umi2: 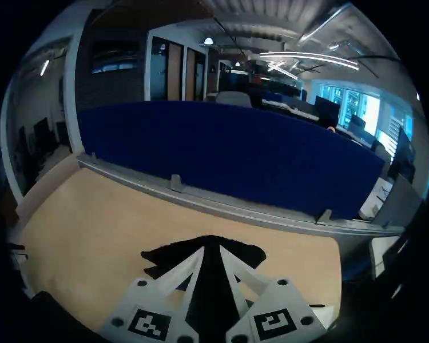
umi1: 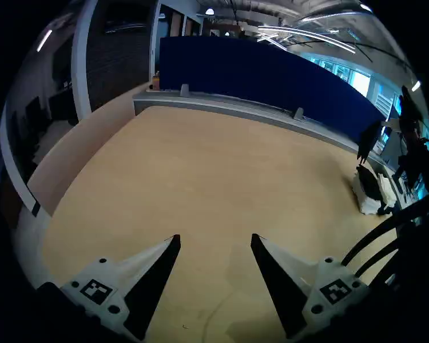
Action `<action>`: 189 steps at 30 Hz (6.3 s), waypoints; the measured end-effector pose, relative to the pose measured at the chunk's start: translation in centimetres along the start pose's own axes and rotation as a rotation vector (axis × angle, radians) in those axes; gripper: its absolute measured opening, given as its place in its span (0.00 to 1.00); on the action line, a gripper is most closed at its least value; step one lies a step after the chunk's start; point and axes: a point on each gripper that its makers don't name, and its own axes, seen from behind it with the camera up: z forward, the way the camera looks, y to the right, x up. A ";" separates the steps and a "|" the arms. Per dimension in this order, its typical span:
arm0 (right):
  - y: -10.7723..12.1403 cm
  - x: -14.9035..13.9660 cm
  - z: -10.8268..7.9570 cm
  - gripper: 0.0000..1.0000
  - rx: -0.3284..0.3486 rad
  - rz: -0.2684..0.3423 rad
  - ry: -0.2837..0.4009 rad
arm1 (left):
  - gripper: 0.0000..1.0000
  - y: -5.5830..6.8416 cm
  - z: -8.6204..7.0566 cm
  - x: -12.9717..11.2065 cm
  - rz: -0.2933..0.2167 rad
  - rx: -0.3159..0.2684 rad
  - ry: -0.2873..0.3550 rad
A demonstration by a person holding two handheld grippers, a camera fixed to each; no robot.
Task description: Fold towel
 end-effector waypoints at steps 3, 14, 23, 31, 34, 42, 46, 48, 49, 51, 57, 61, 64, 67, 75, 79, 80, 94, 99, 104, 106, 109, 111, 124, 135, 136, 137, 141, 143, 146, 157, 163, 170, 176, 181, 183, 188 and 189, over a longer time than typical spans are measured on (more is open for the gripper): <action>0.4 -0.1 0.6 0.04 -0.004 0.009 -0.005 | 0.91 0.1 0.1 -0.1 0.000 0.001 -0.002; 1.2 -3.9 -0.4 0.04 -0.012 0.059 -0.037 | 0.91 0.9 0.4 -0.1 0.008 -0.009 -0.005; 2.7 -10.0 -4.1 0.04 -0.050 0.130 -0.078 | 0.92 1.6 0.5 0.3 0.025 -0.025 -0.006; 4.2 -17.7 -6.0 0.04 -0.110 0.215 -0.158 | 0.91 2.4 0.5 0.1 0.044 -0.039 -0.009; 4.6 -19.9 -6.3 0.04 -0.133 0.250 -0.179 | 0.91 2.5 0.4 0.0 0.050 -0.041 -0.012; 5.9 -23.5 -6.2 0.04 -0.189 0.299 -0.221 | 0.92 2.4 -0.1 -0.3 0.051 -0.036 -0.014; 6.6 -25.5 -5.9 0.04 -0.220 0.305 -0.262 | 0.91 2.3 -0.2 -0.4 0.050 -0.033 -0.014; 6.8 -26.5 -5.7 0.04 -0.232 0.309 -0.283 | 0.91 2.3 -0.2 -0.5 0.050 -0.031 -0.015; 6.8 -27.0 -5.6 0.04 -0.236 0.312 -0.292 | 0.91 2.3 -0.2 -0.5 0.051 -0.031 -0.015; 6.8 -28.0 -5.4 0.04 -0.243 0.318 -0.310 | 0.91 2.2 -0.2 -0.5 0.051 -0.029 -0.016; 6.6 -30.8 -5.0 0.04 -0.252 0.344 -0.353 | 0.91 2.1 -0.2 -0.6 0.052 -0.026 -0.017; 6.3 -31.4 -4.9 0.04 -0.251 0.362 -0.349 | 0.91 2.1 -0.2 -0.6 0.054 -0.025 -0.018; 6.3 -31.5 -4.9 0.04 -0.250 0.370 -0.343 | 0.91 2.3 -0.1 -0.5 0.057 -0.026 -0.018; 6.2 -31.4 -5.0 0.05 -0.250 0.369 -0.341 | 0.91 2.5 -0.1 -0.4 0.060 -0.029 -0.018; 6.0 -31.2 -5.3 0.37 -0.262 0.354 -0.321 | 0.91 2.8 0.0 -0.4 0.063 -0.034 -0.019; 5.6 -31.2 -5.8 0.58 -0.263 0.352 -0.304 | 0.91 2.8 0.1 -0.3 0.059 -0.034 -0.019; 5.4 -31.2 -5.9 0.60 -0.262 0.352 -0.301 | 0.91 2.8 0.1 -0.3 0.058 -0.034 -0.019; 3.4 -27.7 -6.0 1.00 -0.241 0.280 -0.195 | 0.91 3.1 0.3 -0.2 0.056 -0.042 -0.018; 2.2 -25.9 -5.0 1.00 -0.214 0.272 -0.163 | 0.91 3.0 0.1 -0.1 0.057 -0.041 -0.018; 1.2 -24.9 -3.6 1.00 -0.193 0.264 -0.153 | 0.91 2.8 -0.1 0.0 0.055 -0.037 -0.016; 1.0 -24.9 -3.2 1.00 -0.189 0.259 -0.155 | 0.91 2.7 -0.1 0.0 0.055 -0.035 -0.016; 0.7 -25.2 -2.6 1.00 -0.184 0.251 -0.163 | 0.91 2.5 0.0 -0.1 0.054 -0.032 -0.017; 0.5 -25.6 -2.2 1.00 -0.181 0.246 -0.172 | 0.91 2.4 0.1 -0.1 0.055 -0.030 -0.019; 0.3 -29.5 -1.2 1.00 -0.171 0.208 -0.245 | 0.91 2.2 0.6 -0.3 0.056 -0.025 -0.023; 0.8 -26.4 -1.7 1.00 -0.170 0.202 -0.198 | 0.91 2.4 0.8 0.1 0.049 -0.026 -0.022; 1.0 -25.8 -1.8 1.00 -0.172 0.202 -0.184 | 0.91 2.4 0.8 0.1 0.048 -0.025 -0.022; 1.2 -25.1 -1.8 1.00 -0.174 0.202 -0.171 | 0.91 2.4 0.8 0.1 0.047 -0.025 -0.021; 2.1 -22.8 -1.0 1.00 -0.174 0.202 -0.143 | 0.91 2.3 0.8 0.1 0.046 -0.021 -0.021; 2.5 -22.0 -0.4 1.00 -0.176 0.200 -0.135 | 0.92 2.3 0.8 0.0 0.048 -0.019 -0.022; 2.9 -21.1 0.7 1.00 -0.174 0.198 -0.132 | 0.91 2.2 0.9 -0.1 0.048 -0.015 -0.025; 4.0 -20.3 4.5 1.00 -0.187 0.198 -0.157 | 0.91 1.7 0.5 -0.2 0.035 0.008 -0.028; 3.9 -21.9 6.1 1.00 -0.174 0.198 -0.205 | 0.92 1.1 0.4 -0.3 0.027 0.026 -0.030; 4.2 -22.4 7.2 1.00 -0.166 0.229 -0.216 | 0.91 0.8 0.4 -0.5 0.027 0.035 -0.031; 4.1 -22.3 6.7 1.00 -0.158 0.232 -0.219 | 0.91 1.3 0.4 -0.7 0.030 0.025 -0.032; 3.6 -20.5 5.2 1.00 -0.154 0.224 -0.174 | 0.91 1.4 0.4 -0.5 0.033 0.019 -0.028; 3.2 -19.6 4.4 1.00 -0.147 0.216 -0.148 | 0.91 1.5 0.4 -0.4 0.033 0.016 -0.025; 2.3 -17.8 1.9 1.00 -0.141 0.185 -0.099 | 0.91 1.4 0.5 0.0 0.033 0.009 -0.017; 2.1 -17.5 1.3 1.00 -0.143 0.182 -0.087 | 0.91 1.4 0.5 0.1 0.033 0.007 -0.014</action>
